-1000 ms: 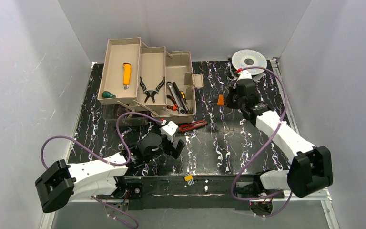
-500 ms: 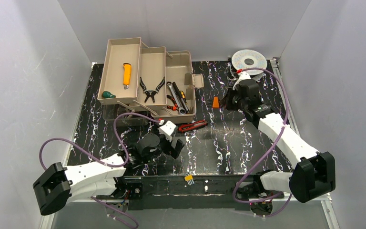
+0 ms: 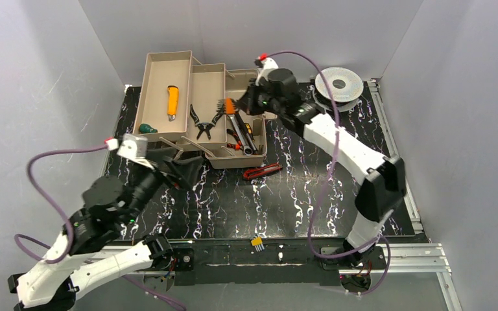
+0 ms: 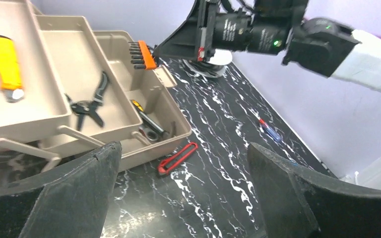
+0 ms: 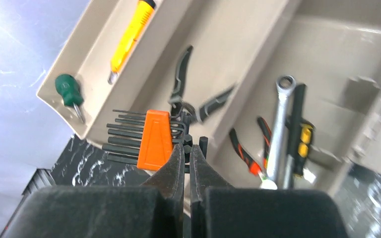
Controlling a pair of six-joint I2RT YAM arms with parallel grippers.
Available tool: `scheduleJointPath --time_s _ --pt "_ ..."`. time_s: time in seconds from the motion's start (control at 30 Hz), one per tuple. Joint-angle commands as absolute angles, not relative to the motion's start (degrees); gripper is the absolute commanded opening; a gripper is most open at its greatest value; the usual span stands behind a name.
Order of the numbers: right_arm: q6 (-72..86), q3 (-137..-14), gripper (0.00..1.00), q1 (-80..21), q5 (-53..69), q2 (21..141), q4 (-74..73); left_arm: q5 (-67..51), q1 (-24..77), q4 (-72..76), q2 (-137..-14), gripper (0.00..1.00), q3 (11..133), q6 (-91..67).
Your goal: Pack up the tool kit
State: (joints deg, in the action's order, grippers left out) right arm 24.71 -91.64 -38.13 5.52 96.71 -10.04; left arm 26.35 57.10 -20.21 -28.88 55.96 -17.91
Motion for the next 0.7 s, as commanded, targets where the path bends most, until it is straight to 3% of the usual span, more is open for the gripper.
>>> scheduleJointPath --time_s 0.0,0.23,0.27,0.3,0.33,0.4,0.47,0.67 --pt "29.2 -100.5 0.01 -39.7 1.9 106.4 -0.9 31.7 56.9 -39.0 -31.8 0.98 63.3 -15.4" --pt "28.3 -134.8 0.01 -39.7 -2.6 132.3 -4.6 32.2 56.9 -40.2 -30.4 0.98 64.1 -14.8" --pt "28.1 -138.7 0.21 -39.7 -2.9 135.3 -4.3 32.3 56.9 -40.2 -30.5 0.98 63.9 -15.0" --pt "27.6 -142.1 0.48 -39.7 -3.5 137.3 -4.2 32.4 56.9 -40.3 -30.5 0.98 63.9 -15.0" --pt "27.0 -143.7 0.64 -39.6 -4.2 138.3 -4.3 32.5 56.9 -40.3 -30.7 0.98 63.8 -14.9" --pt "25.2 -141.3 0.72 -39.6 -5.3 136.0 -3.8 32.7 56.9 -41.0 -31.0 0.98 63.8 -14.9" --pt "23.8 -129.7 0.77 -39.5 -7.2 129.3 1.1 33.1 56.9 -41.4 -31.3 0.98 63.4 -14.9" --pt "17.8 -106.3 0.75 -37.6 -2.6 106.6 1.3 30.5 56.9 -38.9 -33.4 0.98 61.5 -15.8"
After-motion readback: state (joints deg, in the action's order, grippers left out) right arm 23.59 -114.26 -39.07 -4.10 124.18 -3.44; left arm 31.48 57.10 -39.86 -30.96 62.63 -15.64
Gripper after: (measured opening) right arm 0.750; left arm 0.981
